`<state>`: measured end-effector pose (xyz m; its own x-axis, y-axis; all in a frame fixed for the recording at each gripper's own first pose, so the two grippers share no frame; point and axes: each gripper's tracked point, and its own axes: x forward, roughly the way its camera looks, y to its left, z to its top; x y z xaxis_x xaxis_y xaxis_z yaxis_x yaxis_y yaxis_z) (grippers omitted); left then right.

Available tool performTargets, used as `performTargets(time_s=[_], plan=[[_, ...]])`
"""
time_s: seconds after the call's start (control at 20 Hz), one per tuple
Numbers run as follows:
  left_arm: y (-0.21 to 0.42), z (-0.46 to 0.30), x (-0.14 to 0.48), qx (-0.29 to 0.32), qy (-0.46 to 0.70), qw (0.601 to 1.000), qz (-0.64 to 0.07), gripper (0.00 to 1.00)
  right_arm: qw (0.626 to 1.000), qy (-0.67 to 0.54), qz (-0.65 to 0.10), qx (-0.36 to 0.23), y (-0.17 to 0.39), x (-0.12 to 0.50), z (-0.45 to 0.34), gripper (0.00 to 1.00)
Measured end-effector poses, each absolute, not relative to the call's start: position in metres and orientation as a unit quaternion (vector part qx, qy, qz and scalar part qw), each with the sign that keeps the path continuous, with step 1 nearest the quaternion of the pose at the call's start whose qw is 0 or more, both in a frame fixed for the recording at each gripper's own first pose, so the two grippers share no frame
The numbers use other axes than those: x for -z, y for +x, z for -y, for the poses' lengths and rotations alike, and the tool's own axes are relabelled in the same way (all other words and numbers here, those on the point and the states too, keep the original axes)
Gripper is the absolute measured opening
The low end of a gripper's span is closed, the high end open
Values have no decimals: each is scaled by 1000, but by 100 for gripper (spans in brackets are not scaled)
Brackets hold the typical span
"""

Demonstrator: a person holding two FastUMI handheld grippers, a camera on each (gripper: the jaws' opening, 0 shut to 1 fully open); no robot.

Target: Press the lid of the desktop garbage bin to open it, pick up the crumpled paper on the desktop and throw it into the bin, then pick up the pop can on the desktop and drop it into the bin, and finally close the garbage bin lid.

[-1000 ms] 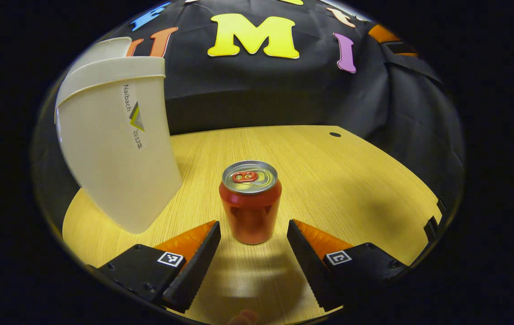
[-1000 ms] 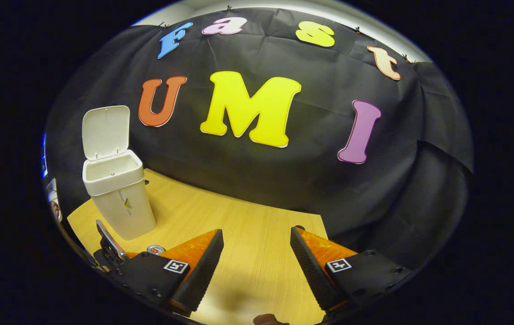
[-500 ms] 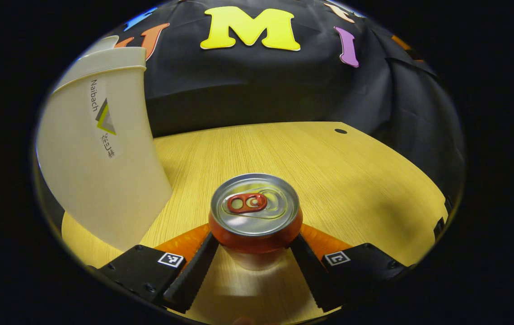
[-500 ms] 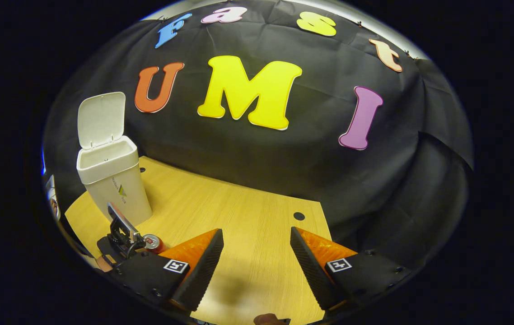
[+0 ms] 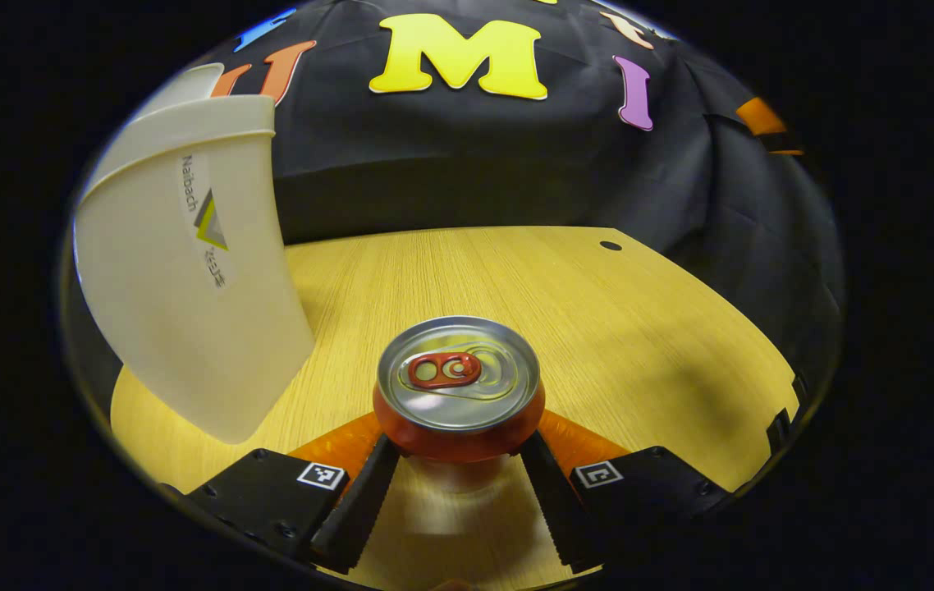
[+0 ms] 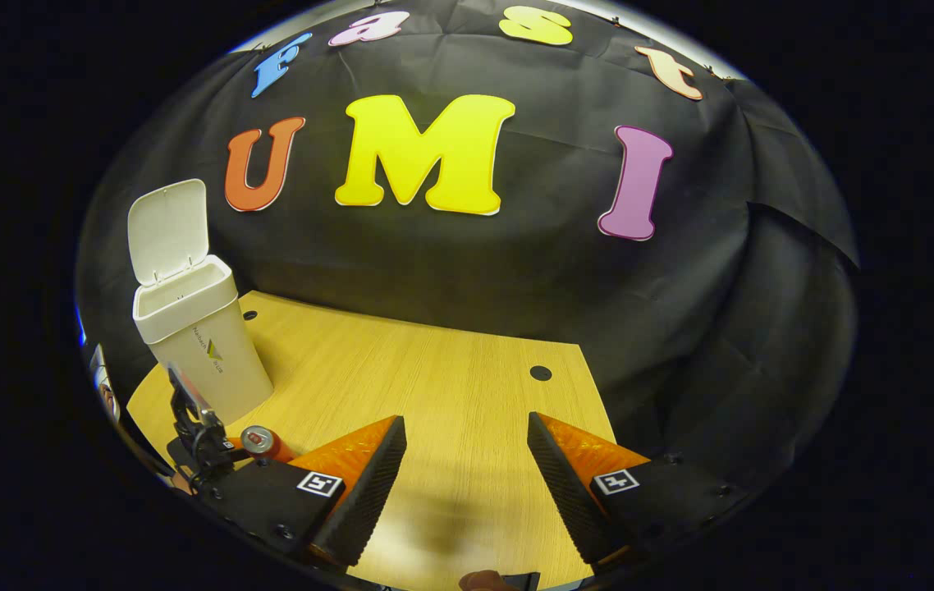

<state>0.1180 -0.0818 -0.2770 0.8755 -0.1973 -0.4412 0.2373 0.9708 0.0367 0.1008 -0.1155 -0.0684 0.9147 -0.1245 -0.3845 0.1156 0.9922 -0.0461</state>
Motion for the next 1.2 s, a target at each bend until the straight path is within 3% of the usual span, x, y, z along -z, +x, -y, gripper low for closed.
performTargets(time_s=[0.7,1.0,1.2], plan=[[54,47,97,45,31,976,-212,86,973,38,-227,22,64,125,122,95],[82,4,15,-13,24,982,-189,86,976,38,-216,17,84,117,128,95],[108,-32,4,-51,-1,979,-197,86,973,46,-223,20,97,125,125,94]])
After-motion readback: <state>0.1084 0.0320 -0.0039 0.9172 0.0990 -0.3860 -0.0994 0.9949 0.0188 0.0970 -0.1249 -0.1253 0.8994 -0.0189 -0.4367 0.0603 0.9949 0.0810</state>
